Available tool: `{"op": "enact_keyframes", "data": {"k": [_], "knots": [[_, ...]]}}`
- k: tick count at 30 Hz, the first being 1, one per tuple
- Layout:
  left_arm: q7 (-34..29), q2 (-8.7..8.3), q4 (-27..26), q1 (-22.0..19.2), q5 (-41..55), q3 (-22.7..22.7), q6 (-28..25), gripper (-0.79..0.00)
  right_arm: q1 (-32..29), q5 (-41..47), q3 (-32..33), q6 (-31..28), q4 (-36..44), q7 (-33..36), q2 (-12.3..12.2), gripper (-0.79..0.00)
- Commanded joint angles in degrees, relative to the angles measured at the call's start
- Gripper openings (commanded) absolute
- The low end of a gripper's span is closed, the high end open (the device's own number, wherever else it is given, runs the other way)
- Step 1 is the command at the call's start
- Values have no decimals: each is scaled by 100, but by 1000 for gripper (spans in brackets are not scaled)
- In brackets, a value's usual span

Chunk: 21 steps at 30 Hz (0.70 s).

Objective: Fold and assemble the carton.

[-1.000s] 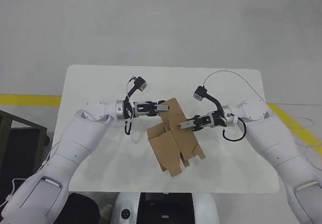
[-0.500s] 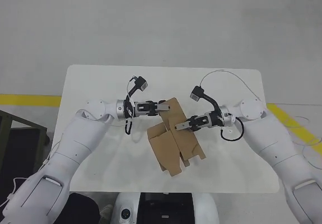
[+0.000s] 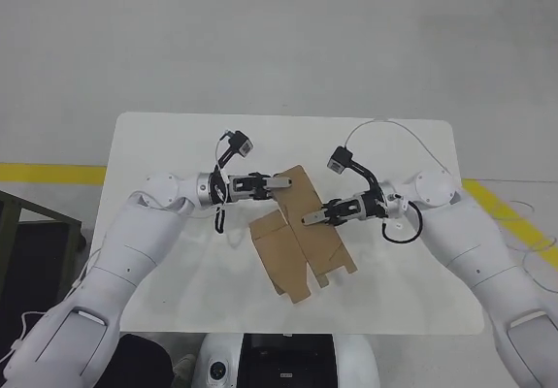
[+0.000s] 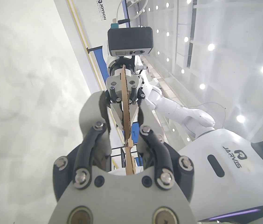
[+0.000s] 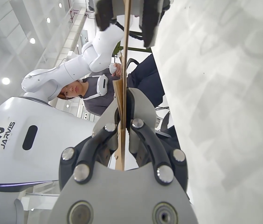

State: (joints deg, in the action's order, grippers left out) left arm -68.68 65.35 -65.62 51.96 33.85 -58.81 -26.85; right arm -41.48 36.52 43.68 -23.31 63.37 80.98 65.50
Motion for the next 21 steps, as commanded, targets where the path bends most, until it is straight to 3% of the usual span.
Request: {"op": "enact_keyframes", "data": {"k": [1, 9, 14, 21], "knots": [[13, -11, -18, 26, 57, -70, -32, 0, -3, 55, 13, 2, 1, 2, 1, -785], [159, -136, -197, 307, 48, -567, -124, 0, -67, 416, 280, -91, -313, -92, -32, -785], [369, -208, -428, 573, 35, -856, -92, 0, -196, 502, 594, -189, -284, -646, -72, -785], [648, -249, -885, 814, -87, -1033, -4, 0, -659, 332, 1118, -61, 395, -1633, -203, -785]]}}
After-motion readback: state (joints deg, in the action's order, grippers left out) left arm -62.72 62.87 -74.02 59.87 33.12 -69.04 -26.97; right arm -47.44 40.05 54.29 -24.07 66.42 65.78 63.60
